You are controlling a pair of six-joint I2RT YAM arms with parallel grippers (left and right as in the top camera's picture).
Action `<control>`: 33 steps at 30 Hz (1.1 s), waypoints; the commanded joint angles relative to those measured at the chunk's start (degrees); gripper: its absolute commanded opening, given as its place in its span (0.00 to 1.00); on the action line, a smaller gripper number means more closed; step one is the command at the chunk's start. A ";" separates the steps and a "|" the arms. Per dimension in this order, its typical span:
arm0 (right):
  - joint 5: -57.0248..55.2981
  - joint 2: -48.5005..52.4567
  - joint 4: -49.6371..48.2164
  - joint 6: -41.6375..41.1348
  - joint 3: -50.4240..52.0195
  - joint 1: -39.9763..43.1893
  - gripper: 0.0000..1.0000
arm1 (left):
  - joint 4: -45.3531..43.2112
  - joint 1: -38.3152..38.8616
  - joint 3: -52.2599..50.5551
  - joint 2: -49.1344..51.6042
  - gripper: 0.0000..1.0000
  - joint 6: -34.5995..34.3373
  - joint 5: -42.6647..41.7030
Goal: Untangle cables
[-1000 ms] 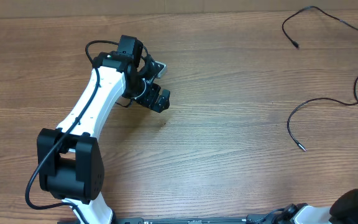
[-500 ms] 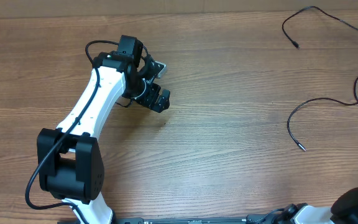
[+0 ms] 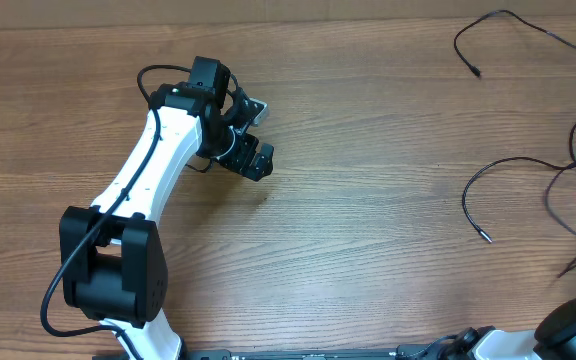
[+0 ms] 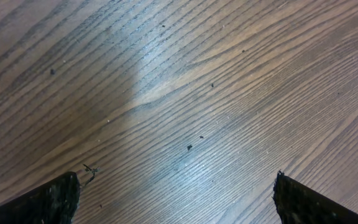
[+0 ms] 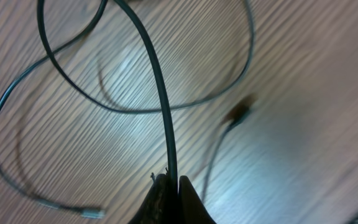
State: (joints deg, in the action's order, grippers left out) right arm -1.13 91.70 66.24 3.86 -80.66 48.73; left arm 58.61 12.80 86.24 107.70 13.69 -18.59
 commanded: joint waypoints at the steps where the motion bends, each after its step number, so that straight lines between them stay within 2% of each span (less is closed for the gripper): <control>1: 8.33 -0.26 -0.35 -1.03 4.11 0.09 0.04 | -0.20 0.72 0.04 0.68 0.99 -0.20 -0.02; 5: 12.55 -0.26 -0.48 -1.03 7.87 0.09 0.04 | -0.20 0.72 0.04 0.68 1.00 -0.20 -0.04; 9: 13.07 -0.26 -1.53 -1.03 10.54 0.09 0.14 | -0.20 0.72 0.04 0.68 1.00 -0.20 -0.02; 11: 13.70 -0.26 -1.84 -1.03 11.02 0.09 0.22 | -0.20 0.72 0.04 0.68 1.00 -0.20 -0.02; 12: 14.05 -0.26 -1.84 -1.03 11.02 0.09 0.33 | -0.20 0.72 0.04 0.68 1.00 -0.20 -0.02; 15: 14.58 -0.26 -1.92 -1.03 11.02 0.09 0.48 | -0.20 0.72 0.04 0.68 0.99 -0.20 -0.02; 21: 20.02 -0.42 -3.02 0.07 10.78 0.09 0.54 | -0.20 0.72 0.04 0.68 1.00 -0.20 -0.04; 26: 25.94 -1.07 -2.86 2.47 9.42 0.09 0.79 | -0.20 0.72 0.04 0.68 0.99 -0.20 -0.02; 28: 27.52 -1.95 -2.91 3.04 8.83 0.09 0.84 | -0.20 0.72 0.04 0.68 1.00 -0.20 -0.02; 30: 30.36 -3.39 -2.89 5.22 8.24 0.09 0.97 | -0.20 0.72 0.04 0.68 0.99 -0.20 -0.04; 33: 35.15 -7.50 -2.91 7.41 7.08 -0.04 1.00 | -0.20 0.72 0.04 0.68 1.00 -0.20 -0.02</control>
State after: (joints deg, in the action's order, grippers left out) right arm 27.00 89.93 63.59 7.86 -70.24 48.71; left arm 58.61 12.80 86.24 107.70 13.69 -18.59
